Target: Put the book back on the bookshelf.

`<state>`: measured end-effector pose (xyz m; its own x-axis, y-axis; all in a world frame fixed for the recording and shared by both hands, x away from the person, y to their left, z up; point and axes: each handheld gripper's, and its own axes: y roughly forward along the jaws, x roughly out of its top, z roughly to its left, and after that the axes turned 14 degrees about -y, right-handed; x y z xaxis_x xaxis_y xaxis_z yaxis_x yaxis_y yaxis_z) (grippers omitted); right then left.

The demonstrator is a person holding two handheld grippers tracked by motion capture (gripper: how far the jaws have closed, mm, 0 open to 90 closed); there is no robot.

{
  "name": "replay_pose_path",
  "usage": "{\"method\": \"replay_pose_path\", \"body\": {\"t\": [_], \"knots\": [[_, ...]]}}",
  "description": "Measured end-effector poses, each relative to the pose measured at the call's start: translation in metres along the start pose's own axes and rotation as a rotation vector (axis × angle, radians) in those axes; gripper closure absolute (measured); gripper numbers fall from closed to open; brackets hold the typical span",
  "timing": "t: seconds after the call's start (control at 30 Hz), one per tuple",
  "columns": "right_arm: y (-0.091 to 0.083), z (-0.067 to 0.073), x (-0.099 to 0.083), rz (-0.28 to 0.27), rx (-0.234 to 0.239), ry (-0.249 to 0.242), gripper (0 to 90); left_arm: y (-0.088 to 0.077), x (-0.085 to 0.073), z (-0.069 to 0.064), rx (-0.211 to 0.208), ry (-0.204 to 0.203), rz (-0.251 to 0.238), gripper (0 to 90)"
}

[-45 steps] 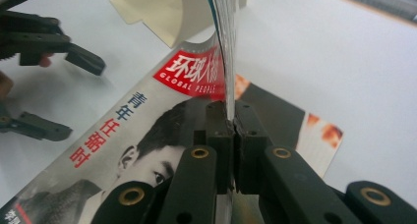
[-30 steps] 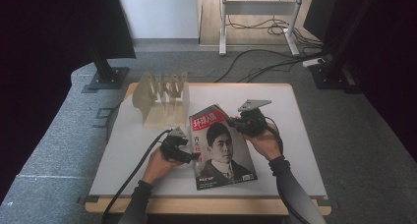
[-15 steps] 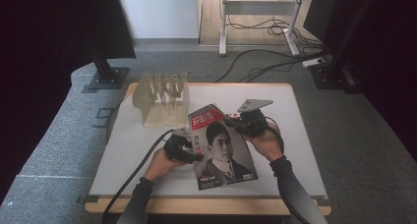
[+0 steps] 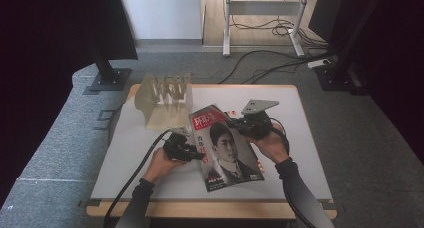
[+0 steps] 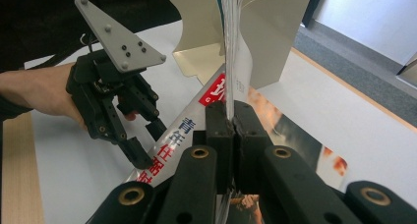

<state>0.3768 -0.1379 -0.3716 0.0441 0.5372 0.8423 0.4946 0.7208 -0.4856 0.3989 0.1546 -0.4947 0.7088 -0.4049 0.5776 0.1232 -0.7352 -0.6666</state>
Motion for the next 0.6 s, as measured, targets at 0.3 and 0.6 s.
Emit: {"method": "replay_pose_path", "body": {"t": [0.3, 0.6], "knots": [[-0.002, -0.002, -0.002, -0.006, -0.01, 0.004, 85.9, -0.009, 0.007, -0.012, 0.002, 0.014, -0.041, 70.4], [-0.012, -0.009, 0.001, -0.028, -0.053, 0.007, 85.6, -0.03, 0.017, -0.02, 0.05, 0.034, -0.127, 77.9]]}}
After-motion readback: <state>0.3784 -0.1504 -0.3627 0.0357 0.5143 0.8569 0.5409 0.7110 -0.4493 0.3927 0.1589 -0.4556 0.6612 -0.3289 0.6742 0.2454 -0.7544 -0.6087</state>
